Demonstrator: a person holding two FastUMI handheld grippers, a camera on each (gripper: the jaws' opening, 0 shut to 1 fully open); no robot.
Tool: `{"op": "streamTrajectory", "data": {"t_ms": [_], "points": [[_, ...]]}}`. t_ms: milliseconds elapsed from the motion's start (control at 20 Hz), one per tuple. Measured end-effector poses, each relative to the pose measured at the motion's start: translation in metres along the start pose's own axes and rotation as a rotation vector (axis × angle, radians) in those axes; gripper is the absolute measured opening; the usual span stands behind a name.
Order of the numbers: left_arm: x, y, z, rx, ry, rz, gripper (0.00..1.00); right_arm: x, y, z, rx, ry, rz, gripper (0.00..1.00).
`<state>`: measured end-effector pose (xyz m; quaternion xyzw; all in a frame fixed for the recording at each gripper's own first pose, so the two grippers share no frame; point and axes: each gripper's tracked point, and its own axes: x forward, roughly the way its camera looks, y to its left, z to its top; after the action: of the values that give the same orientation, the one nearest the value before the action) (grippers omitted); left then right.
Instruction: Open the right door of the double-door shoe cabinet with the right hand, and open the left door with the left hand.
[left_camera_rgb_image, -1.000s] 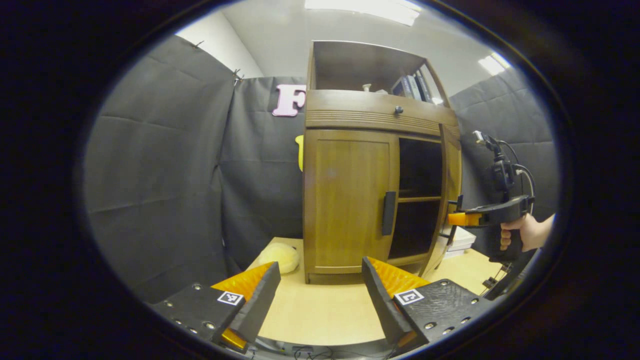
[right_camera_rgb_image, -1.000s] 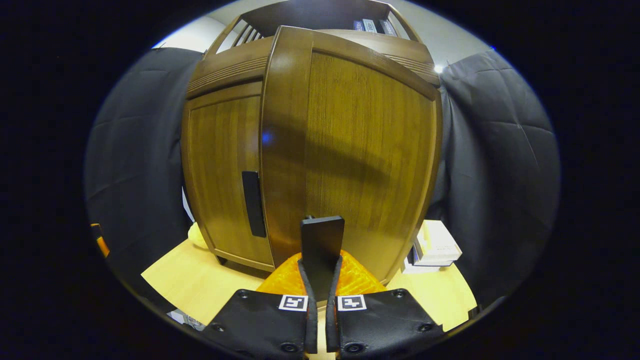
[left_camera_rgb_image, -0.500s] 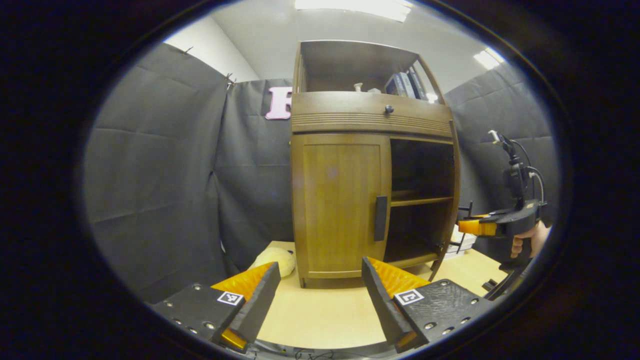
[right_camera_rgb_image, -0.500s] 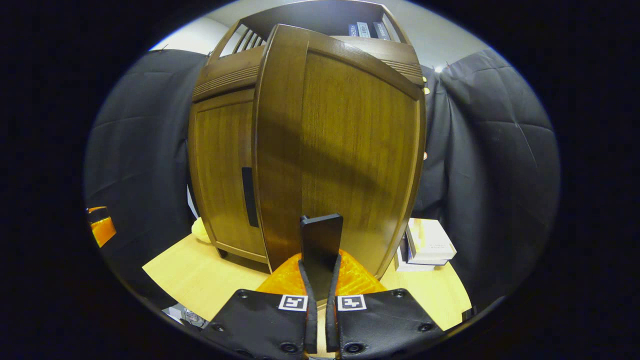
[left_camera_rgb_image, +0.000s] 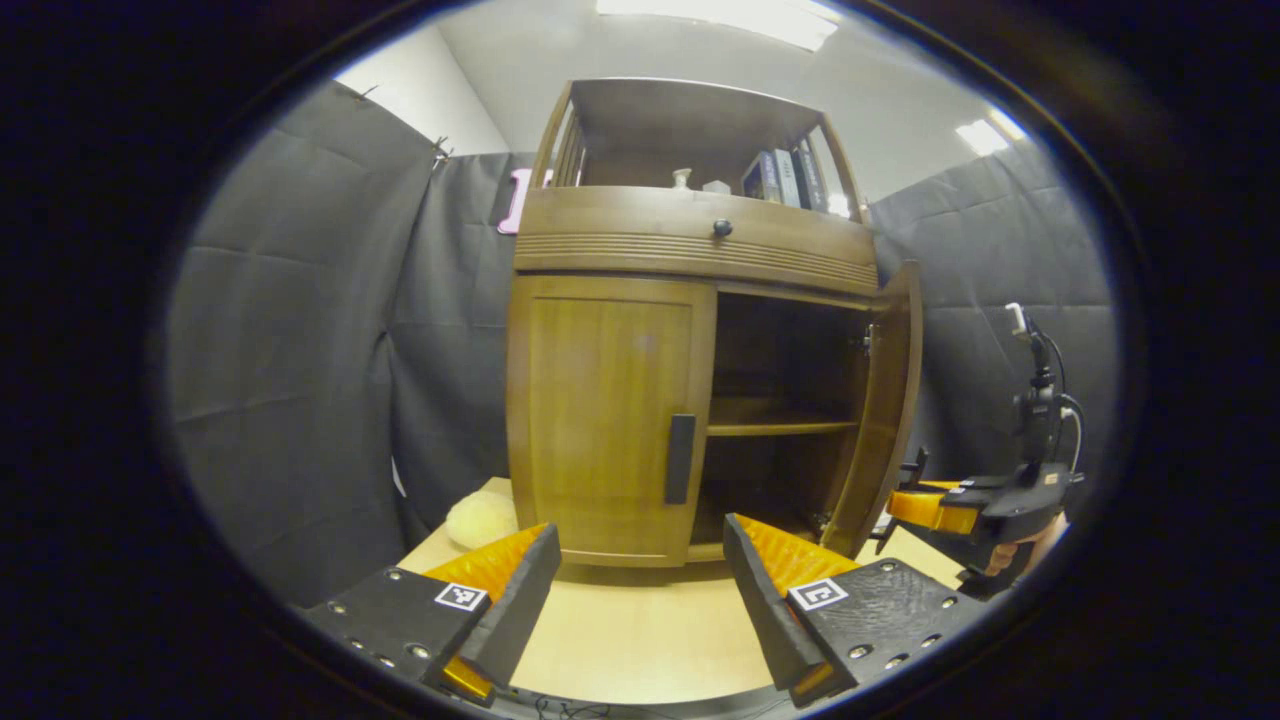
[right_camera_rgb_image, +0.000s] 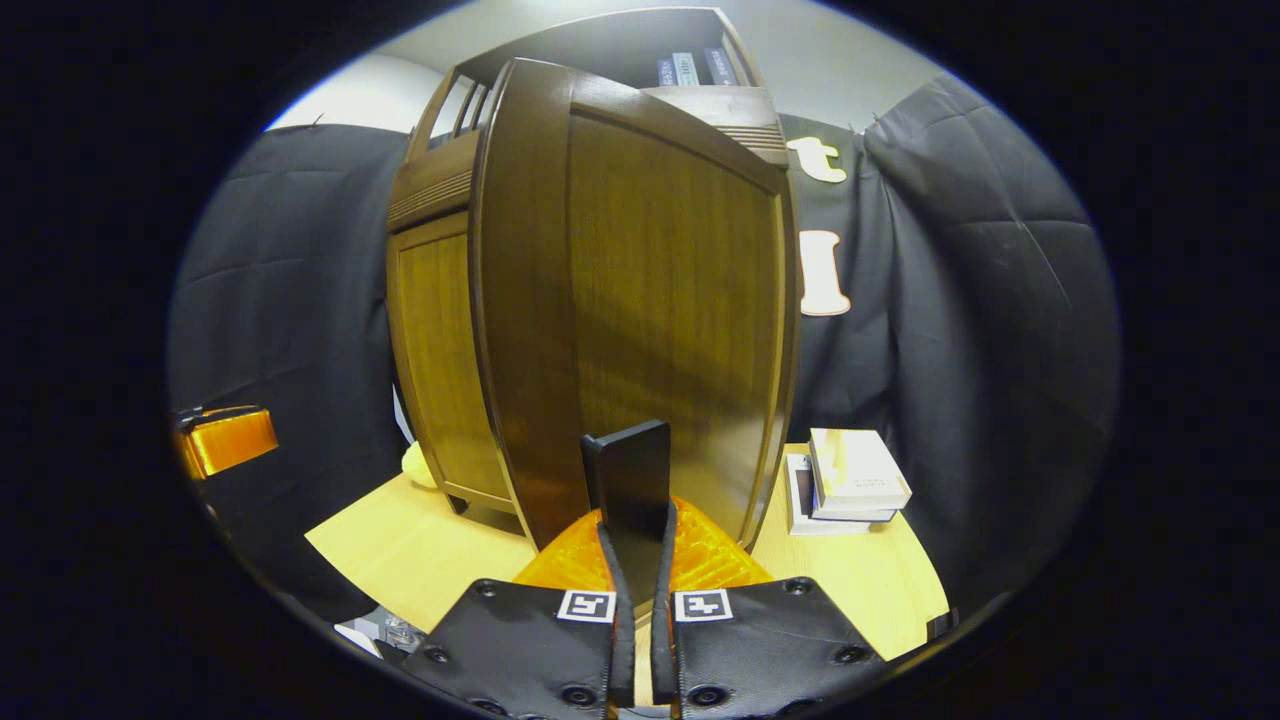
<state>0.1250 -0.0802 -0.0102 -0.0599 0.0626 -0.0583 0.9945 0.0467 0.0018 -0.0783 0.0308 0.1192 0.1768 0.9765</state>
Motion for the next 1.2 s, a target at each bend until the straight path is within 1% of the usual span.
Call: {"op": "streamTrajectory", "data": {"t_ms": [50,200,250,300,350,500,550,600,800,1000,1050,1100,1150,1200], "points": [[0.002,-0.006,0.000,0.004,0.005,-0.002,0.92,-0.002,-0.005,0.000,-0.001,0.000,0.004,0.08],[0.002,-0.020,0.000,0.014,0.002,0.001,0.92,-0.013,-0.022,-0.002,0.000,-0.001,0.004,0.08],[0.003,-0.023,0.001,0.013,0.001,0.003,0.92,-0.015,-0.028,-0.003,0.007,-0.002,0.001,0.12],[0.003,-0.027,0.001,0.012,0.000,0.007,0.92,-0.019,-0.035,-0.004,0.016,-0.004,-0.004,0.12],[0.004,-0.029,0.002,0.009,-0.001,0.013,0.92,-0.022,-0.043,-0.005,0.028,-0.008,-0.013,0.08],[0.005,-0.038,-0.001,-0.004,0.005,0.025,0.92,-0.031,-0.070,-0.007,0.047,-0.012,-0.037,0.04],[0.005,-0.041,-0.004,-0.012,0.013,0.028,0.92,-0.034,-0.079,-0.007,0.055,-0.010,-0.046,0.04],[0.003,-0.045,-0.006,-0.022,0.019,0.032,0.92,-0.038,-0.089,-0.008,0.069,-0.008,-0.054,0.07],[0.002,-0.057,-0.015,-0.039,0.037,0.049,0.92,-0.042,-0.123,-0.015,0.121,-0.011,-0.064,0.07],[-0.001,-0.091,-0.009,-0.059,0.038,0.050,0.92,-0.041,-0.140,-0.024,0.133,0.006,-0.048,0.07],[-0.002,-0.096,-0.007,-0.054,0.034,0.055,0.92,-0.042,-0.146,-0.025,0.129,0.005,-0.047,0.03],[-0.002,-0.101,-0.006,-0.047,0.031,0.059,0.92,-0.043,-0.148,-0.024,0.135,0.003,-0.033,0.02],[-0.003,-0.105,-0.005,-0.040,0.027,0.061,0.92,-0.041,-0.147,-0.025,0.143,0.007,-0.014,0.06],[-0.006,-0.109,-0.007,-0.034,0.027,0.064,0.93,-0.041,-0.148,-0.025,0.143,0.007,-0.002,0.06]]}}
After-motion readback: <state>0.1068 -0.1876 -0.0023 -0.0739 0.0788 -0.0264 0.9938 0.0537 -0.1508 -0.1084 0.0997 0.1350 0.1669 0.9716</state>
